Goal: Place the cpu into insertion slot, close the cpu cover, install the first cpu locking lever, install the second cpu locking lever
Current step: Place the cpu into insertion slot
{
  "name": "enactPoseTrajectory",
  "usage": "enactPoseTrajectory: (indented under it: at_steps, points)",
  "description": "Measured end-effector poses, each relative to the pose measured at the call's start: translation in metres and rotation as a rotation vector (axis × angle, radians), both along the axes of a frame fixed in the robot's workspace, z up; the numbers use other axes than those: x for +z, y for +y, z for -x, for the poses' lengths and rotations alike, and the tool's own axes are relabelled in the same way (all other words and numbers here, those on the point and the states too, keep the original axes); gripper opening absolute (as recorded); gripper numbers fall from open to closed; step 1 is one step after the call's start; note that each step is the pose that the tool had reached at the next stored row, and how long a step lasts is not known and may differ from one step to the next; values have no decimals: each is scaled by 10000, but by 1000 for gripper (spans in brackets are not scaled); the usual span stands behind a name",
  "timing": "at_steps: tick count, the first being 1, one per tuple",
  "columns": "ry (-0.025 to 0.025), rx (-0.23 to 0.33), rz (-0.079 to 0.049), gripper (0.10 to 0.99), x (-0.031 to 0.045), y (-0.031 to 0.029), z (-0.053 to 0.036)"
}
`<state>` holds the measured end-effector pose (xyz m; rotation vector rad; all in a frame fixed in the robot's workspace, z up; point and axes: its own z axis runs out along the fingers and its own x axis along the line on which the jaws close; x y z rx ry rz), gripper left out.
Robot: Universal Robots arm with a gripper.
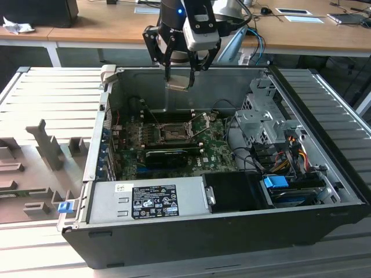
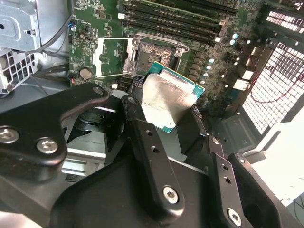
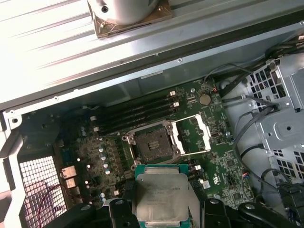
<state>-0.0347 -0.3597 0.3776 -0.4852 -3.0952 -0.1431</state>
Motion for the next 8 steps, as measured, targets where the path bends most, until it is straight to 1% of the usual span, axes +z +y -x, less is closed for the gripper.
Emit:
enactPoseTrajectory:
  at_steps: [8]
  points:
    - [0, -315, 0, 529, -1, 0, 0]
